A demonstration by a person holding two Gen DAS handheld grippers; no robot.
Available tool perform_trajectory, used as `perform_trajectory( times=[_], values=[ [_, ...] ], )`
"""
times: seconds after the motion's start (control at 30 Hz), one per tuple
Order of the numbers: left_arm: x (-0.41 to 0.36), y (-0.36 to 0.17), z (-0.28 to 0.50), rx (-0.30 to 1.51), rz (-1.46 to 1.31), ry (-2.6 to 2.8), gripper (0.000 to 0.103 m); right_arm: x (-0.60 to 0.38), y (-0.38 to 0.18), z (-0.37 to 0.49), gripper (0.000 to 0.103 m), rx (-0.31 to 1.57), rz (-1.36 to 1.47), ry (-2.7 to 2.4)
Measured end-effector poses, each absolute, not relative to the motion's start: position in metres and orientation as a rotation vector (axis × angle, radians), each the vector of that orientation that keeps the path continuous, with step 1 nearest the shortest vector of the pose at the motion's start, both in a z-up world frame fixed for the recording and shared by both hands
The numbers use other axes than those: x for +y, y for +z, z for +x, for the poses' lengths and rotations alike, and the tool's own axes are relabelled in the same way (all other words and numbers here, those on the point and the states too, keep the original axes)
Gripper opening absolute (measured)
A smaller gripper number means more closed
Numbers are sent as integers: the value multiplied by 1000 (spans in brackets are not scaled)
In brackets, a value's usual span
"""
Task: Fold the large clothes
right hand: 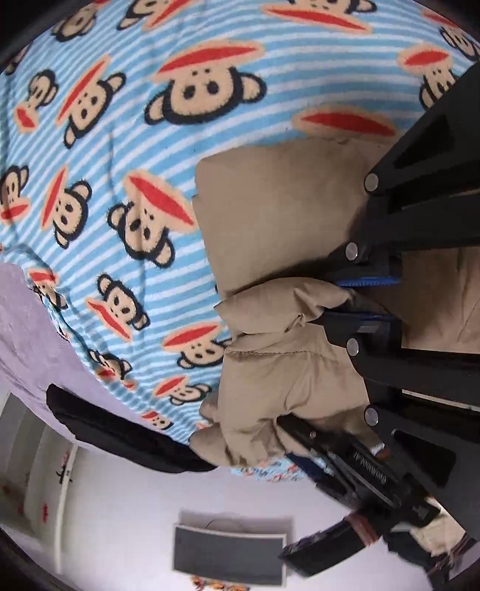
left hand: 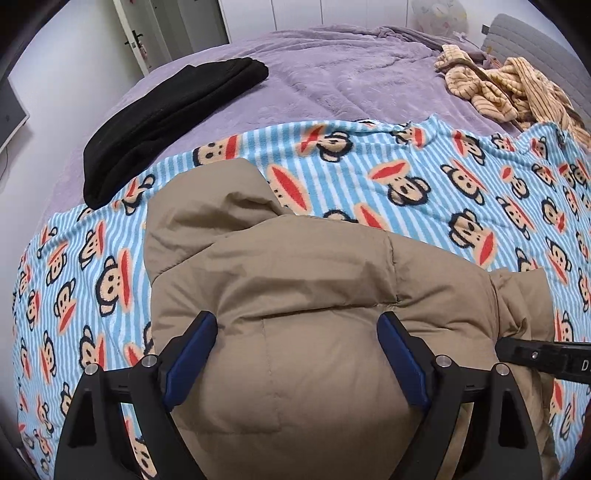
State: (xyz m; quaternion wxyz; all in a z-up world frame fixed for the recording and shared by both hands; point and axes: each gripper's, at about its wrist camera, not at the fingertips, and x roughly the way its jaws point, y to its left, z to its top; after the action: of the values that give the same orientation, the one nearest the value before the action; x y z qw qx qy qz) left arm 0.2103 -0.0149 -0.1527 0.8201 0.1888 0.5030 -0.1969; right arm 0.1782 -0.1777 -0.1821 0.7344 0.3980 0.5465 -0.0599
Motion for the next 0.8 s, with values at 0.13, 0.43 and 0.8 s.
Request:
perform_trajectory(
  times=[0.13, 0.43, 0.8],
  values=[
    [-21, -150, 207, 1081, 419, -425, 89, -182, -208, 167, 9, 1216, 910, -150],
    [63, -110, 146, 1122, 307, -491, 89, -177, -210, 168, 8, 1207, 858, -157],
    [90, -138, 110, 1207, 237, -414, 90, -151, -136, 126, 11, 1173, 746, -127]
  ],
)
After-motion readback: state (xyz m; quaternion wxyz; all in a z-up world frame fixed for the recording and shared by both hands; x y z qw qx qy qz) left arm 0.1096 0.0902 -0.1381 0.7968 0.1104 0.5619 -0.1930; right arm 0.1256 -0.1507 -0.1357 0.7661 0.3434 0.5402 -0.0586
